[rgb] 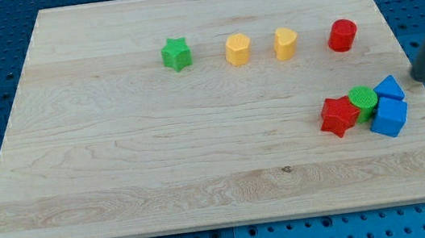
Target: Separate the blue blocks on the board
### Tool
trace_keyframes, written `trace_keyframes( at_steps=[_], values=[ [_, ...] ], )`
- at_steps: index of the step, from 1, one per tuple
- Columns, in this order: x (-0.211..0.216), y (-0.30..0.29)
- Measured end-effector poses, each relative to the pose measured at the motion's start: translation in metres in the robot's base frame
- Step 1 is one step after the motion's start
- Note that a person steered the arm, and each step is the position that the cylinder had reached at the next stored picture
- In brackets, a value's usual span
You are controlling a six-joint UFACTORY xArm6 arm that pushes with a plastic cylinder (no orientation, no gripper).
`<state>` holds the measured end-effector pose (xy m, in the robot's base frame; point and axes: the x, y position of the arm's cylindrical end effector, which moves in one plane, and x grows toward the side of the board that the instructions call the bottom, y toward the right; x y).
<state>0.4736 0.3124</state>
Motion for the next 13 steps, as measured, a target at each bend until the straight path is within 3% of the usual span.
trace_keyframes(
  at_steps=[1,2,4,6,9,13],
  values=[
    [0.037,0.001],
    [0.036,-0.015],
    [0.016,-0.094],
    [-0.007,-0.121],
    [-0.011,-0.059],
    [-0.023,-0.117]
  ],
)
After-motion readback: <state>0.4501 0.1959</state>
